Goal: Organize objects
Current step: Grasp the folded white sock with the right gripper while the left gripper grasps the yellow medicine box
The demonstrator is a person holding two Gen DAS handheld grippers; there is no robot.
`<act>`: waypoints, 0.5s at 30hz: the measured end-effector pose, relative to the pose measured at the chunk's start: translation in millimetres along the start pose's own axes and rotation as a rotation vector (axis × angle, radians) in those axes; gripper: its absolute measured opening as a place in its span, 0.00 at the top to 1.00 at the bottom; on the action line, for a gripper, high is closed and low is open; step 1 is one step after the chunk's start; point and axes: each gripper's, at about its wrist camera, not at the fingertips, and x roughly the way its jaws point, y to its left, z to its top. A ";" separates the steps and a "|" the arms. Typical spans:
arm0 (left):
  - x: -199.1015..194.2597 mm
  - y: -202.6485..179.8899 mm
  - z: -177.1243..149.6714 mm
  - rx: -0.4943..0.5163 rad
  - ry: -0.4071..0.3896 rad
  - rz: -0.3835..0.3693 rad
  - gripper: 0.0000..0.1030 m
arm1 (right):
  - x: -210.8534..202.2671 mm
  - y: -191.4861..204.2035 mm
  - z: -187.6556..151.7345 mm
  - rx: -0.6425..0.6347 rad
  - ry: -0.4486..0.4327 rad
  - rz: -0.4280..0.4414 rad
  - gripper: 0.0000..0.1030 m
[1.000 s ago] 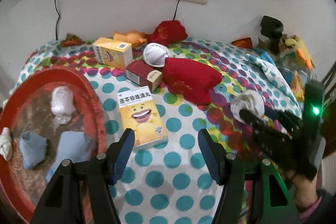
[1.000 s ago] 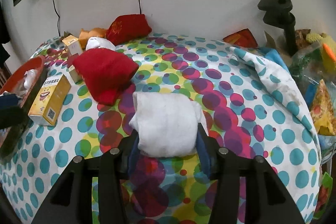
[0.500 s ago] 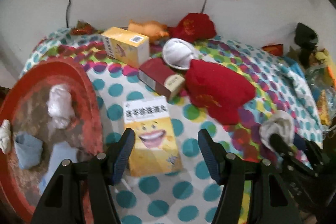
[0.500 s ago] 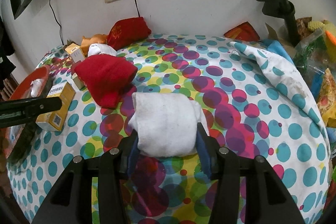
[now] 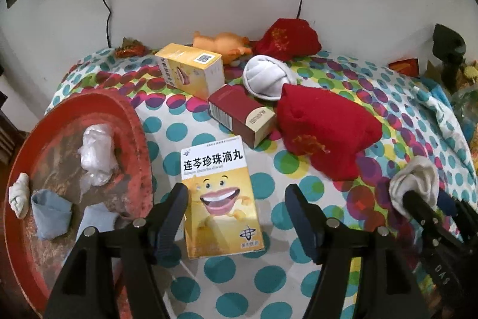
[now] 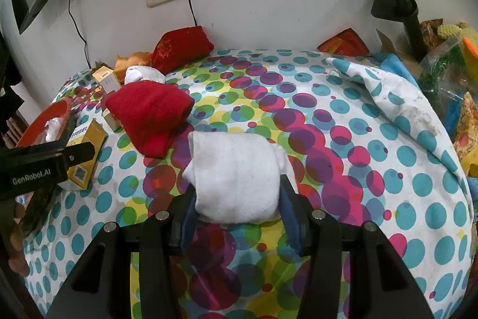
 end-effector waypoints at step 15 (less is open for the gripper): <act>11.1 -4.0 -19.5 0.028 0.031 -0.042 0.31 | -0.5 -1.0 0.0 0.004 -0.001 0.005 0.54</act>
